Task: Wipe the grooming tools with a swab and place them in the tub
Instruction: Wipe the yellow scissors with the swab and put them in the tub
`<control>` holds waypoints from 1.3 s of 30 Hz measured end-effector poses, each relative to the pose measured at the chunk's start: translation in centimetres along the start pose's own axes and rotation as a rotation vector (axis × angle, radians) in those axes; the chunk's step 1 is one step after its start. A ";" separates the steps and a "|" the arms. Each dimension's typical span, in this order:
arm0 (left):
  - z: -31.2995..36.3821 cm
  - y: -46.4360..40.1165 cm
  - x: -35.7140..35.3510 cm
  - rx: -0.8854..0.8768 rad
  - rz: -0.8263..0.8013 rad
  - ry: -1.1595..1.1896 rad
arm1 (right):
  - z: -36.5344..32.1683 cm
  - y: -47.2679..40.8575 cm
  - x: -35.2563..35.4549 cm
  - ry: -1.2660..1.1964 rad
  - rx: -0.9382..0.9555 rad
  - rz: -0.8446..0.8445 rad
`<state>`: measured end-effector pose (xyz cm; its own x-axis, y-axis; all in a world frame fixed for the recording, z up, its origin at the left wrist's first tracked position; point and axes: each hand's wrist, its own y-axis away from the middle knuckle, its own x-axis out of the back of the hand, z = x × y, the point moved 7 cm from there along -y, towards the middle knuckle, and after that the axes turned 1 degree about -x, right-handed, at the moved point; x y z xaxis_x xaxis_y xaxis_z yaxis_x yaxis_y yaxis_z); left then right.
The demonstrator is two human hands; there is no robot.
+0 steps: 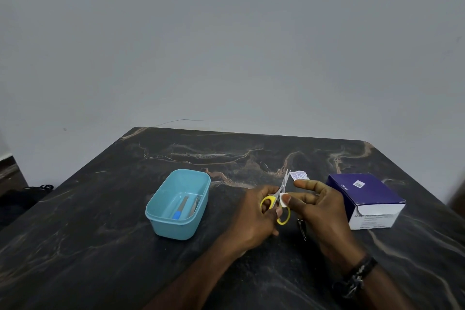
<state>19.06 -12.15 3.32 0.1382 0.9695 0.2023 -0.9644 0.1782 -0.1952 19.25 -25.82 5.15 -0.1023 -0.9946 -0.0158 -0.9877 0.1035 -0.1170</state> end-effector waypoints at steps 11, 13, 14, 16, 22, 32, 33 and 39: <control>0.0 0.8 -1.2 -0.034 -0.113 -0.133 | 0.3 0.0 0.0 -0.019 -0.006 0.015; 0.0 0.8 -1.1 -0.039 -0.118 -0.148 | 0.3 0.0 0.1 -0.020 -0.002 0.023; 0.0 0.8 -1.1 -0.043 -0.121 -0.156 | 0.3 0.0 0.2 -0.022 0.005 0.036; 0.2 0.8 -1.2 -0.053 -0.125 -0.168 | 0.1 0.0 0.4 -0.038 0.025 0.073; 0.6 0.7 -1.0 -0.082 -0.073 -0.147 | 0.0 0.0 0.7 -0.084 0.033 0.122; 1.0 0.3 0.0 -0.101 0.112 -0.076 | -0.3 0.0 0.8 -0.075 0.053 0.101; 1.1 0.4 0.1 -0.108 0.125 -0.068 | -0.3 0.0 0.8 -0.075 0.054 0.100; 1.2 0.4 0.8 -0.061 0.154 -0.001 | -0.3 -0.1 0.9 -0.073 0.055 0.111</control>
<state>18.54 -11.47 4.60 -0.0104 0.9860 0.1665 -0.9588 0.0375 -0.2816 19.19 -26.77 5.45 -0.1998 -0.9743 -0.1040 -0.9626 0.2150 -0.1648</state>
